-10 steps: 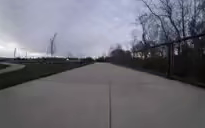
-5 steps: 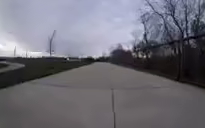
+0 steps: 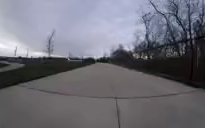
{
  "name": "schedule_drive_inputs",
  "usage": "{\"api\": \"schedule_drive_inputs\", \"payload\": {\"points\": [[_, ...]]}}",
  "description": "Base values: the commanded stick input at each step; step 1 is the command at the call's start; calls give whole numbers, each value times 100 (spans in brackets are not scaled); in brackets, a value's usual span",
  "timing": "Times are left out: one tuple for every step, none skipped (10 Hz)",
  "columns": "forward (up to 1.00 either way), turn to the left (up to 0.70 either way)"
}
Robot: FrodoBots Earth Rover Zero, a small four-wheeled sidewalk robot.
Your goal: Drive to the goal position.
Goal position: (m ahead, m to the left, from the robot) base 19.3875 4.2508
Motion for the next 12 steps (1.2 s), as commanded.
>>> {"api": "schedule_drive_inputs", "payload": {"points": [[100, 0], [100, 0], [100, 0], [100, 0], [100, 0], [100, 0], [100, 0], [100, 0], [100, 0], [100, 0], [100, 0], [100, 0]]}}
